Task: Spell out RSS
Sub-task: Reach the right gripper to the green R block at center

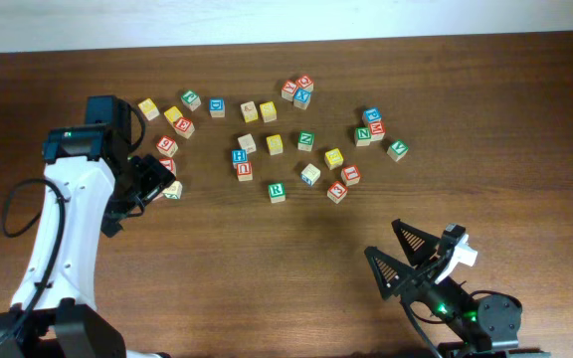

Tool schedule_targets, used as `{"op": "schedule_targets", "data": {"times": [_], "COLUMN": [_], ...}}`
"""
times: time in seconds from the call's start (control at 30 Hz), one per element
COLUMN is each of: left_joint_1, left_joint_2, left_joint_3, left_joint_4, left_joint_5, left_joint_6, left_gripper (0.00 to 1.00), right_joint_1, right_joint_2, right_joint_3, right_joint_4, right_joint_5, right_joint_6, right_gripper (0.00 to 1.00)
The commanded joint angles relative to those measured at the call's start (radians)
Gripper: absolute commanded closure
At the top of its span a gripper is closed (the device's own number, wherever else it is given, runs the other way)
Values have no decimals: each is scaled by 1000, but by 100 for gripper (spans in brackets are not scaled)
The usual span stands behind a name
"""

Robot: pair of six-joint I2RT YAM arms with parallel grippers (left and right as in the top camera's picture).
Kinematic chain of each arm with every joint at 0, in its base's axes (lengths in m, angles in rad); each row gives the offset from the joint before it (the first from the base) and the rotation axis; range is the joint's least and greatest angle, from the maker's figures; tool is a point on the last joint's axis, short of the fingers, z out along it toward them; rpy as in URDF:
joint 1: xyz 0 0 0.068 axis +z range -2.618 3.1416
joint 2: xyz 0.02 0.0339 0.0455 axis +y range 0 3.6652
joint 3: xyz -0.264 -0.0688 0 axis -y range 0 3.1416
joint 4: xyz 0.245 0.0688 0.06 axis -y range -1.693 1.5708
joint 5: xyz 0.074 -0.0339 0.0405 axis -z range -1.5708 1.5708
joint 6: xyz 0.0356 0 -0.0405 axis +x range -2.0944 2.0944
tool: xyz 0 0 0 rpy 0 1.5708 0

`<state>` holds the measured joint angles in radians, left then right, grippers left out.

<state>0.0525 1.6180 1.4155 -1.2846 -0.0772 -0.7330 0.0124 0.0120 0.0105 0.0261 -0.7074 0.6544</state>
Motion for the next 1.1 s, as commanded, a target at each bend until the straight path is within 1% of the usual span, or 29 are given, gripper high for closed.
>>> {"op": "schedule_targets", "data": {"times": [0.0,0.07,0.17,0.23,0.33,0.43,0.53,0.7,0.73,0.87,0.93,1.0,1.03,1.07], "left_joint_1": [0,0,3,19,82,148,185,200,200,200,200,200,200,200], "left_joint_2": [6,6,6,6,6,6,6,6,6,6,6,6,6,6], "left_joint_3": [-11,-11,-11,-11,-10,-10,-10,-11,-10,-10,-10,-10,-10,-10], "left_joint_4": [13,13,2,1,3,-18,-26,-26,-26,-25,-25,-26,-26,-26], "left_joint_5": [18,4,-113,-105,-59,-43,-43,-43,-43,-43,-43,-43,-43,-43], "left_joint_6": [13,13,13,12,12,12,12,12,12,12,12,12,12,12], "left_gripper": [1,1,1,1,1,1,1,1,1,1,1,1,1,1], "right_joint_1": [-6,-6,-6,-6,-6,-6,-6,-5,-1,76,176,270,324,389], "right_joint_2": [-6,-6,-6,-6,5,55,176,451,531,735,858,941,988,1043], "right_joint_3": [-5,-3,42,101,212,312,394,525,570,705,811,891,933,988], "right_joint_4": [1,28,46,46,27,-52,-117,-117,-117,-157,-238,-328,-381,-448], "right_joint_5": [-61,-77,-77,-93,-130,-139,-139,-223,-253,-277,-206,-95,-9,122], "right_joint_6": [-55,-48,-44,-44,-50,-105,-190,-266,-286,-357,-443,-517,-548,-554], "right_gripper": [2,2,2,2,2,2,2,2,2,2,2,2,2,2]}}
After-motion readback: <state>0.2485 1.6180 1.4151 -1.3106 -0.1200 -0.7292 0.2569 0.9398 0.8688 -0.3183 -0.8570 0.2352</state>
